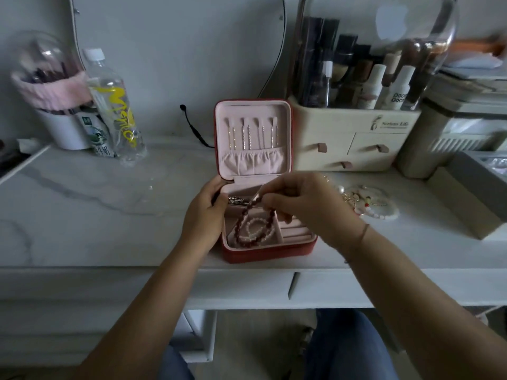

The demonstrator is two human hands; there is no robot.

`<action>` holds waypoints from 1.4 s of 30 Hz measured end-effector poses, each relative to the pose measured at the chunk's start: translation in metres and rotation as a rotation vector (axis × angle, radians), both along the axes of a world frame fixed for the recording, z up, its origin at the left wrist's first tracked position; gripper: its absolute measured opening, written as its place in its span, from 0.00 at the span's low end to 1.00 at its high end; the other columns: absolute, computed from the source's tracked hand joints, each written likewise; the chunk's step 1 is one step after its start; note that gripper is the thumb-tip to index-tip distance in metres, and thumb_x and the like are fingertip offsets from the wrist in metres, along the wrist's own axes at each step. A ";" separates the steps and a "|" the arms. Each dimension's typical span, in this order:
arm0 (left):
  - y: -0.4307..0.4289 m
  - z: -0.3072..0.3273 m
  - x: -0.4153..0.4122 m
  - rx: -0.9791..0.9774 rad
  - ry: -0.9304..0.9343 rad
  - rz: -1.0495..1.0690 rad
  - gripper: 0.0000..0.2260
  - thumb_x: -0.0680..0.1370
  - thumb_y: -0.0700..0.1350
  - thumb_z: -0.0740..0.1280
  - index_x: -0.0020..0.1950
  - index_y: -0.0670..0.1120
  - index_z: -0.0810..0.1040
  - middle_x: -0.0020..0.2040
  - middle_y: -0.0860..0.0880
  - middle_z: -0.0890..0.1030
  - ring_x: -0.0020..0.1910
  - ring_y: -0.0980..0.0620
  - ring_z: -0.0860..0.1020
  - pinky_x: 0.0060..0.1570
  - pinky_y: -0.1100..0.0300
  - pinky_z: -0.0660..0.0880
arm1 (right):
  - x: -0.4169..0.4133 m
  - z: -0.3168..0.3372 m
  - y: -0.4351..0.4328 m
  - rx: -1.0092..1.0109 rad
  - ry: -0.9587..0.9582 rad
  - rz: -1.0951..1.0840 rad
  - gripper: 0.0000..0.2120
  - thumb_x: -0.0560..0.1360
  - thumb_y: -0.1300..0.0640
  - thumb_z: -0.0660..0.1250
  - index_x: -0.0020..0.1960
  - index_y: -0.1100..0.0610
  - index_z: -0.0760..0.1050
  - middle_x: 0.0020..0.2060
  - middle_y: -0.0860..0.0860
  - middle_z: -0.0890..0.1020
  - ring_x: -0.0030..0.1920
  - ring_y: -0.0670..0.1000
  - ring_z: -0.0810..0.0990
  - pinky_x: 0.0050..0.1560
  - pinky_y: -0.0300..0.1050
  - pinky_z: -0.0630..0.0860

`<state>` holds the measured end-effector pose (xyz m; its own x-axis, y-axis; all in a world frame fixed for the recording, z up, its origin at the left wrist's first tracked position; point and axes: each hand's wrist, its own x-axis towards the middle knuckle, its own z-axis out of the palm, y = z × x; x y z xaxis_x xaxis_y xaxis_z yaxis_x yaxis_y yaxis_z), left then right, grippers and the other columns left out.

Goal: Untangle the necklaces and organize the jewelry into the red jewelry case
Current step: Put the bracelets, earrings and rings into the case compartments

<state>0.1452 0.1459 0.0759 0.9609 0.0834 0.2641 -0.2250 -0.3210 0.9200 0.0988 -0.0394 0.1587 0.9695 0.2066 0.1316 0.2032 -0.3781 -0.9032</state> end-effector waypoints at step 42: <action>-0.002 0.003 -0.003 0.019 0.051 0.053 0.18 0.80 0.39 0.61 0.69 0.50 0.73 0.61 0.55 0.78 0.61 0.56 0.75 0.60 0.62 0.67 | 0.059 -0.041 -0.189 -0.703 0.053 -0.791 0.09 0.70 0.58 0.70 0.35 0.63 0.81 0.34 0.59 0.81 0.37 0.56 0.78 0.39 0.46 0.74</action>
